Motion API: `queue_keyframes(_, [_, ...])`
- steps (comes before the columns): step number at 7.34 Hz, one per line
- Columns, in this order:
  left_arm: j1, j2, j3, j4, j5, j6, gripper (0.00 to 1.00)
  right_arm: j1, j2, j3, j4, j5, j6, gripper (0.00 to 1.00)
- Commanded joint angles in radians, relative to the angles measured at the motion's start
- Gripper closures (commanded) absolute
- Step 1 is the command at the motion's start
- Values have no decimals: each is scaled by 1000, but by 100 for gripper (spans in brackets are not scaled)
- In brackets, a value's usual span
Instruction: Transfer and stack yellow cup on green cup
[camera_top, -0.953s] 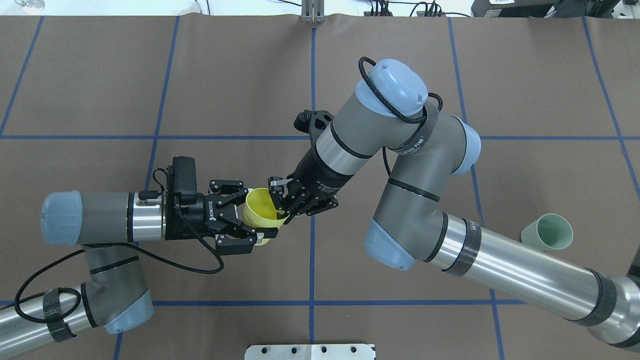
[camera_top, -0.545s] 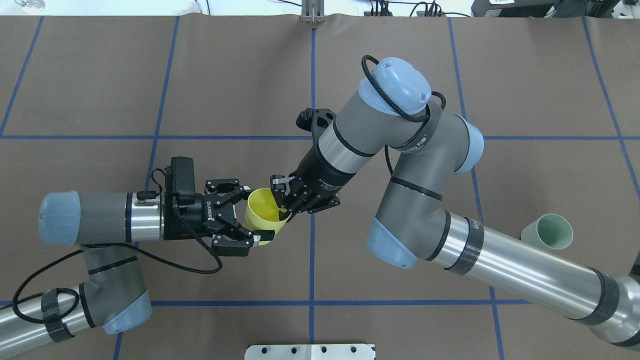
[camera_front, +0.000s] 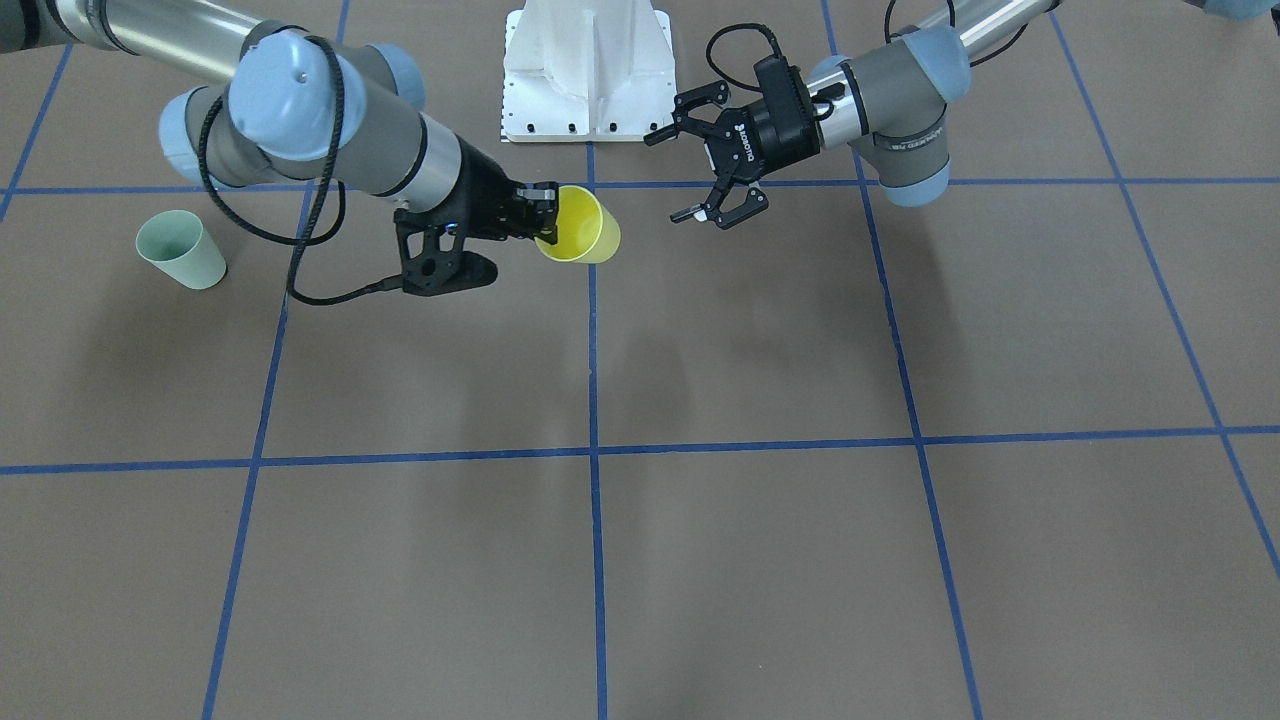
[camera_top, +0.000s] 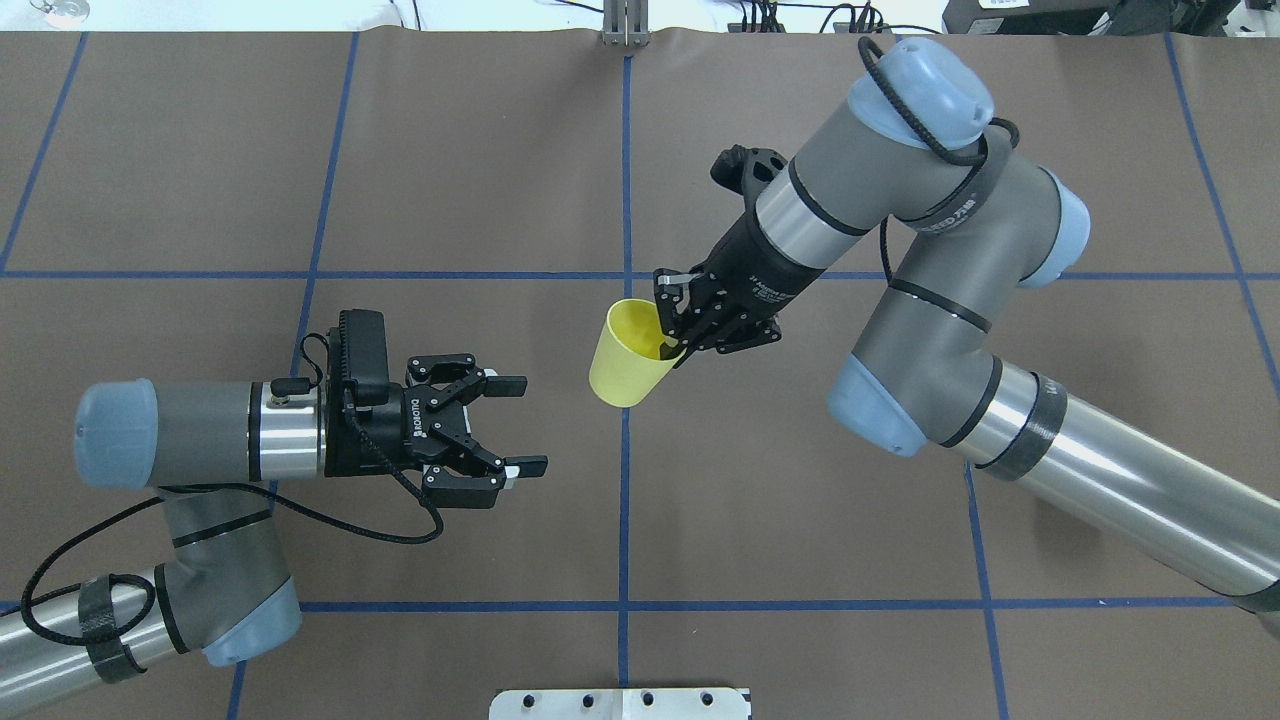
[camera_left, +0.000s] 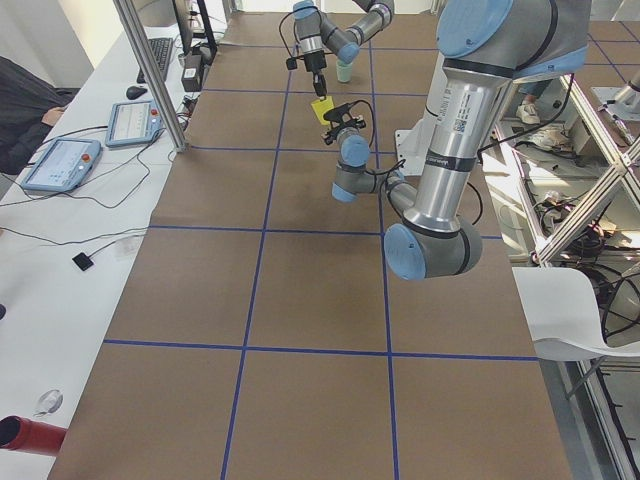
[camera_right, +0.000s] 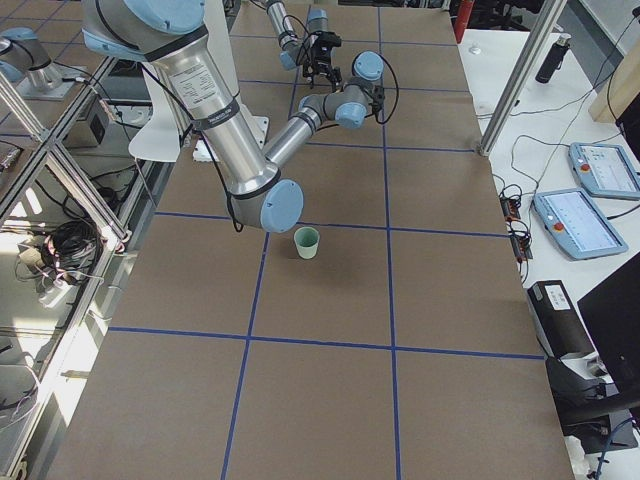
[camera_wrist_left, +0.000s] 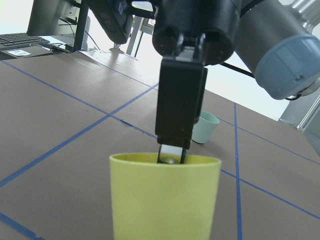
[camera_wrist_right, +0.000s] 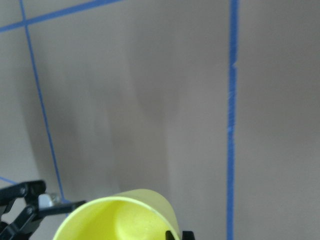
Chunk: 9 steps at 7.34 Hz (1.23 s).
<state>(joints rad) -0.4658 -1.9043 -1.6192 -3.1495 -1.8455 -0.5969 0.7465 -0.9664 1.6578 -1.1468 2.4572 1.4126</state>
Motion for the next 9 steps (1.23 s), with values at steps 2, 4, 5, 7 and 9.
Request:
queue_keyframes(2, [-91,14,-68,199,0,-1,0,181,-67,17,-1,-67,-18,100])
queue_keyframes(4, [-208,19,-120,462,18,2,0,269,-101,36,-1,-151,-168,100])
queue_keyframes(5, [-265,39,-148,573,26,9,0,296,-148,60,-2,-176,-244,100])
queue_keyframes(7, [-377,34,-152,759,14,17,0,309,-256,211,-214,-249,-476,100])
queue_keyframes(9, [-510,39,-174,1023,15,166,1,315,-308,354,-504,-326,-749,100])
